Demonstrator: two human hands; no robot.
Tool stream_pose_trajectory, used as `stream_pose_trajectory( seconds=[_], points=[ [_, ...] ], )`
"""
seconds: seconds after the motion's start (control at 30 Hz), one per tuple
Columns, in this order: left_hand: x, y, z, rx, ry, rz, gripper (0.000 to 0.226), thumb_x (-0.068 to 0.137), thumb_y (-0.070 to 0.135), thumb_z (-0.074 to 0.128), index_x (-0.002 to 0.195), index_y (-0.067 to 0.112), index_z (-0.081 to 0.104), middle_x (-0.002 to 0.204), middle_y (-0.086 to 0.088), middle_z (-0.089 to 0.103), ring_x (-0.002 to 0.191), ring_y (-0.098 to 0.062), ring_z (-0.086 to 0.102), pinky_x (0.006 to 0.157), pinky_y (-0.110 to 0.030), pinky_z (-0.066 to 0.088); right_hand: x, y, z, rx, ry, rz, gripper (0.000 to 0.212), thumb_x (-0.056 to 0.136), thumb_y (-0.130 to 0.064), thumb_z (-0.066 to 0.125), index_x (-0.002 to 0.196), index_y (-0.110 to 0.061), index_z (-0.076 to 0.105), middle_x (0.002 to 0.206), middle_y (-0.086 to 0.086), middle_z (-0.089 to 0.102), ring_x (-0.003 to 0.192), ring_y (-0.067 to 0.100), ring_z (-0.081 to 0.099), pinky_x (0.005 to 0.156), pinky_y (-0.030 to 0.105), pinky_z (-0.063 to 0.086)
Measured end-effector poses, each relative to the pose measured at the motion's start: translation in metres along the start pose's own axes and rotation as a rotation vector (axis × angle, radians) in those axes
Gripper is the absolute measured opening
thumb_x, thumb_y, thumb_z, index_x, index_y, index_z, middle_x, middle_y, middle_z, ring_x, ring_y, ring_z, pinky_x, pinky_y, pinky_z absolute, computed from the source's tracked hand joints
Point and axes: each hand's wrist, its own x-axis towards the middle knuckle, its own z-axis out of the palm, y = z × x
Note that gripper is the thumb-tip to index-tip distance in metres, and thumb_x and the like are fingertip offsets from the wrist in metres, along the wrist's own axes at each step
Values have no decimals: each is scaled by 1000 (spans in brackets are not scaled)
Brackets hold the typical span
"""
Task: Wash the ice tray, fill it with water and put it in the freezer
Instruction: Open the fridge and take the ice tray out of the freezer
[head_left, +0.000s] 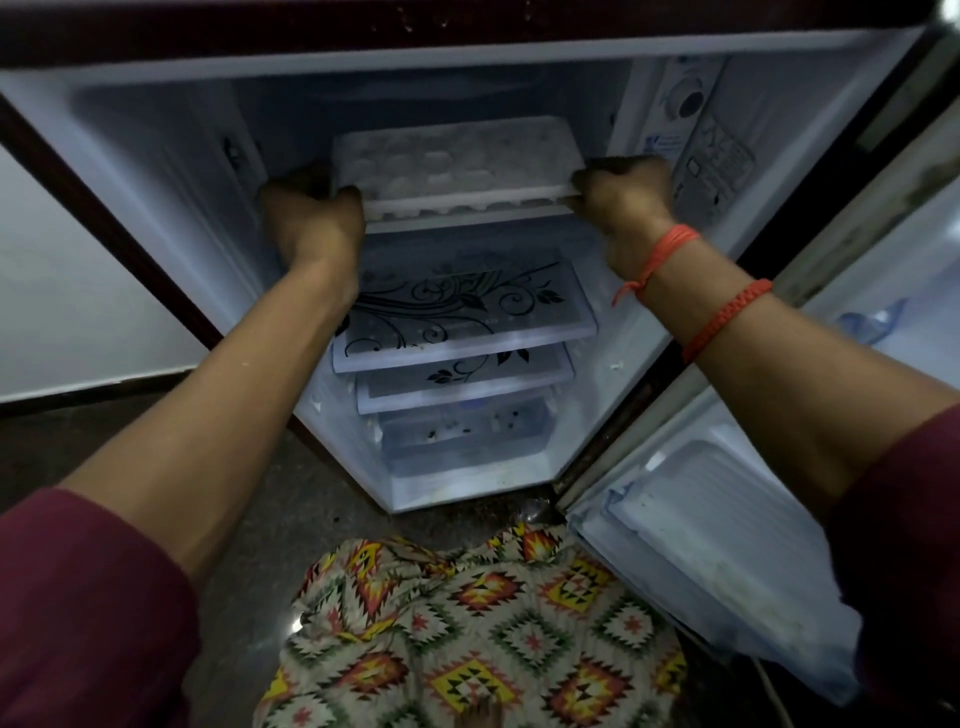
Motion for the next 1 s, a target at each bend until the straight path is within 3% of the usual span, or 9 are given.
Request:
stream_pose_trajectory(
  seconds=[0.07, 0.13, 0.23, 0.4, 0.6, 0.7, 0.8, 0.9, 1.0],
  points=[
    [-14, -2, -7, -35, 18, 0, 44, 91, 4, 68, 134, 11, 62, 130, 0, 65, 108, -6, 63, 88, -7, 50, -16, 2, -8, -23, 21, -11, 9, 82, -10, 73, 86, -12, 66, 89, 3, 66, 95, 26, 70, 86, 42, 61],
    [-30, -3, -14, -77, 35, 5, 43, 89, 3, 70, 131, 9, 63, 120, 1, 67, 97, -4, 64, 85, -8, 51, -32, 4, -15, -37, 47, -28, 14, 80, -13, 75, 78, -18, 62, 85, 3, 68, 92, 26, 71, 86, 42, 61],
    [-47, -12, -25, -61, 49, -8, 45, 86, 2, 70, 131, 9, 65, 114, 4, 70, 99, -6, 67, 90, -18, 56, -53, 12, -26, 23, 23, 3, 24, 86, -3, 72, 71, -19, 62, 78, 1, 68, 84, 21, 72, 84, 36, 62],
    [-78, -29, -37, -136, 76, -81, 45, 83, -6, 69, 126, 8, 67, 111, -2, 72, 101, -12, 71, 86, -25, 60, -83, 37, -45, 89, 24, 36, 15, 86, -1, 69, 81, -15, 70, 86, 4, 73, 86, 20, 74, 81, 32, 62],
    [-122, -46, -48, -220, 58, -176, 45, 87, -7, 66, 129, 11, 65, 115, -2, 71, 106, -14, 70, 87, -30, 60, -122, 70, -71, 153, 28, 70, 26, 87, 6, 64, 78, -17, 70, 81, -2, 72, 77, 12, 71, 72, 23, 58],
    [-146, -56, -50, -226, 53, -227, 41, 90, -5, 65, 127, 12, 65, 113, -1, 71, 105, -16, 71, 82, -26, 60, -135, 91, -87, 178, 51, 128, 18, 88, 6, 62, 93, -8, 73, 88, 2, 73, 84, 15, 71, 74, 25, 60],
    [-166, -67, -51, -246, 41, -285, 40, 91, -5, 66, 128, 11, 66, 113, -2, 71, 105, -16, 71, 89, -36, 61, -153, 110, -105, 192, 77, 170, 23, 89, 5, 64, 111, 3, 70, 97, 9, 74, 89, 19, 72, 81, 28, 61],
    [-188, -80, -49, -217, 29, -314, 41, 90, -5, 67, 129, 8, 65, 112, -1, 71, 107, -18, 70, 93, -40, 59, -175, 123, -124, 202, 106, 197, 25, 92, 6, 63, 116, 2, 68, 94, 3, 72, 82, 11, 70, 71, 17, 59],
    [-209, -94, -49, -173, 8, -330, 38, 89, -5, 68, 125, 10, 67, 114, -2, 71, 107, -15, 70, 95, -40, 58, -195, 141, -142, 206, 157, 252, 27, 92, 5, 64, 118, 1, 68, 98, 6, 72, 85, 13, 69, 72, 18, 59]
  ],
)
